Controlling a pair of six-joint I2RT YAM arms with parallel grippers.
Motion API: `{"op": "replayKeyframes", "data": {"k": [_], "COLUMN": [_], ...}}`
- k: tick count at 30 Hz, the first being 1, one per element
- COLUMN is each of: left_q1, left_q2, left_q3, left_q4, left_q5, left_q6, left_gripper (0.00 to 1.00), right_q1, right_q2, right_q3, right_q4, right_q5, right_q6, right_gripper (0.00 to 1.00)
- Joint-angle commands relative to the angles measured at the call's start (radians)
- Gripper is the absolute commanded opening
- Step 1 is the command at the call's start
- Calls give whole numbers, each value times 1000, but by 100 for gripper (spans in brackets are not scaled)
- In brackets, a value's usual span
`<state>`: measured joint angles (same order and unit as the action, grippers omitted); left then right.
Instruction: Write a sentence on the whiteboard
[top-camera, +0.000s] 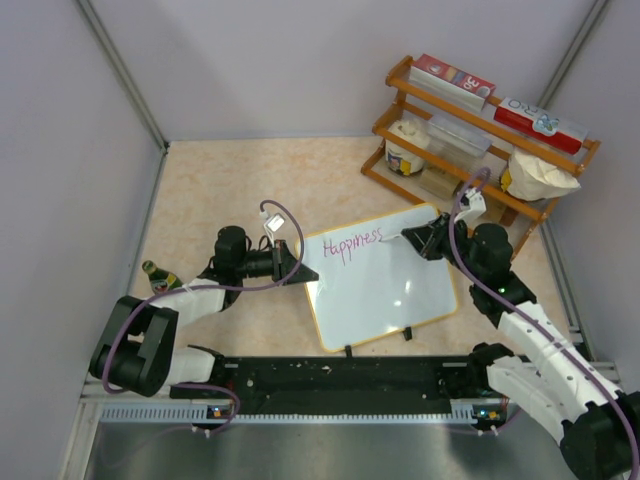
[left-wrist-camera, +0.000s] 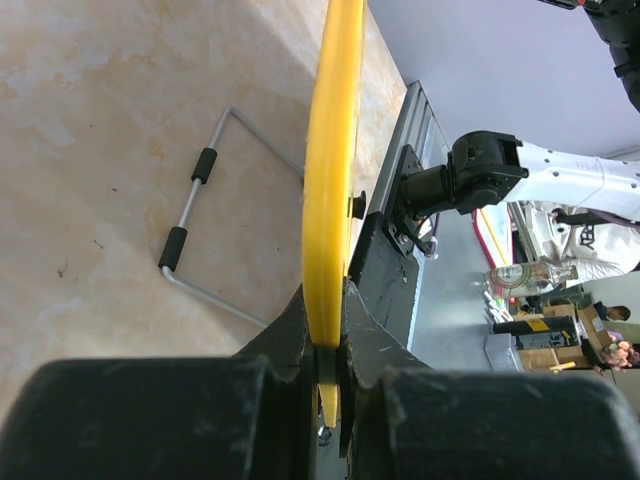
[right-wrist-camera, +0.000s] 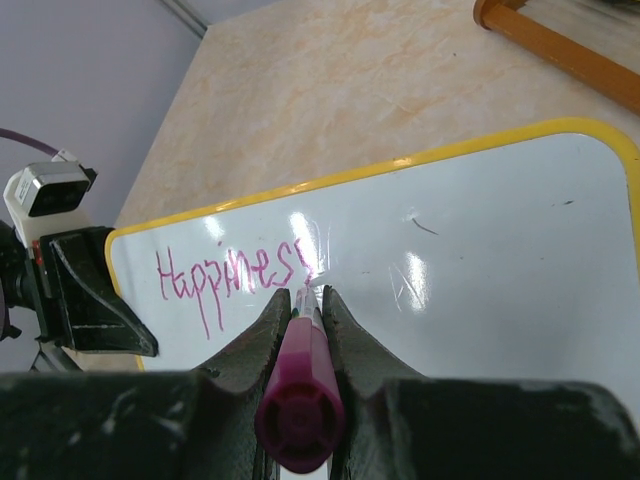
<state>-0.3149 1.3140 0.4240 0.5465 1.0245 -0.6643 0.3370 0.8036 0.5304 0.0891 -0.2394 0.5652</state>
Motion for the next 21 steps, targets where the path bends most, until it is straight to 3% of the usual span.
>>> {"op": "replayKeyframes", "data": {"k": [1, 11, 21], "left_q1": [-12, -12, -12], "left_q2": [21, 22, -15], "left_q3": [-22, -16, 35], "left_q4": [-26, -33, -183], "left_q5": [-18, -17, -17], "left_q6": [63, 69, 158], "left_gripper": [0, 0, 0], "right_q1": [-12, -13, -50], "right_q2": [11, -59, -96], "right_q3": [-3, 57, 94], "right_q4": [32, -5, -48], "right_q5": [-21, -20, -133], "right_q6": [-7, 12, -11], "right_gripper": [0, 0, 0]}}
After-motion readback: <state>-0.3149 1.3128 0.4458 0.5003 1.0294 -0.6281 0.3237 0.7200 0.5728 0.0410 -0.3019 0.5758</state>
